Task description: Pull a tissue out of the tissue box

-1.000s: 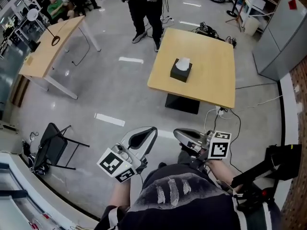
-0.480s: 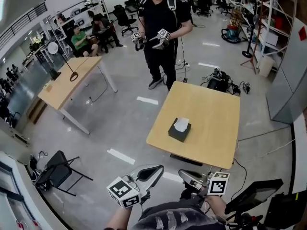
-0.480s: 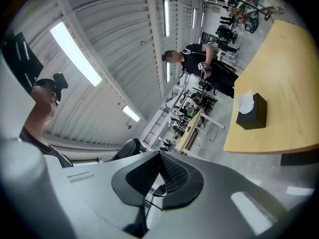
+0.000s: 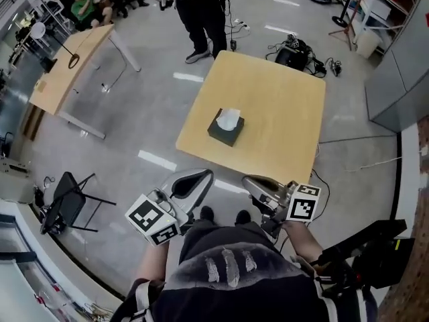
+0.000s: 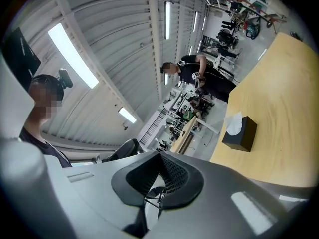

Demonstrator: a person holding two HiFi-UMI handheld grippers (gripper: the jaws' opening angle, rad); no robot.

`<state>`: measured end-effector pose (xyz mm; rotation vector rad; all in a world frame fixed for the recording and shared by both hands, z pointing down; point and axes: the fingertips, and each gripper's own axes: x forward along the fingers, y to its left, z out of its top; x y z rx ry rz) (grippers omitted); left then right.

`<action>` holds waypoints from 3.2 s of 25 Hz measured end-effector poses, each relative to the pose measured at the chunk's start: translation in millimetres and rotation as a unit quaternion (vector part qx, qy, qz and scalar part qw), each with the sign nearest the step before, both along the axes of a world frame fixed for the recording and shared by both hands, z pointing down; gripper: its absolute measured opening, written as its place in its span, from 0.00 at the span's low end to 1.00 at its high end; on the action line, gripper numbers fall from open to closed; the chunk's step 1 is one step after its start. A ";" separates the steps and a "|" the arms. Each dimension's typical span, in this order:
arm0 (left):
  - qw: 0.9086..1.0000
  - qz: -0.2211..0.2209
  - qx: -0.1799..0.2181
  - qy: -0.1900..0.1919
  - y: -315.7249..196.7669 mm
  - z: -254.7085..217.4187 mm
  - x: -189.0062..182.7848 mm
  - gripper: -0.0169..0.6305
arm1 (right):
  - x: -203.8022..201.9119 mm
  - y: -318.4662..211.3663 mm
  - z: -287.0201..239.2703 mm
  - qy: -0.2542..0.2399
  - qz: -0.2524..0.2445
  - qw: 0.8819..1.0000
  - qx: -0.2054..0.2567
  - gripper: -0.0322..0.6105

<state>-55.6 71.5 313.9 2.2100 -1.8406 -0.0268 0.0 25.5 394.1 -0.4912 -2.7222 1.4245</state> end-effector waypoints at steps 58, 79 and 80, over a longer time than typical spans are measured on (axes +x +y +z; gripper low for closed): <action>0.952 0.198 -0.229 -0.052 -192.4 231.4 -150.2 0.45 | -152.6 -86.0 160.4 0.262 0.066 0.961 0.055 0.05; 0.934 0.229 -0.266 -0.071 -194.2 284.4 -143.8 0.26 | -164.6 -81.0 213.9 0.322 0.047 0.943 0.069 0.05; 0.934 0.231 -0.263 -0.070 -192.3 283.9 -145.5 0.22 | -166.7 -79.2 215.5 0.324 0.049 0.942 0.072 0.05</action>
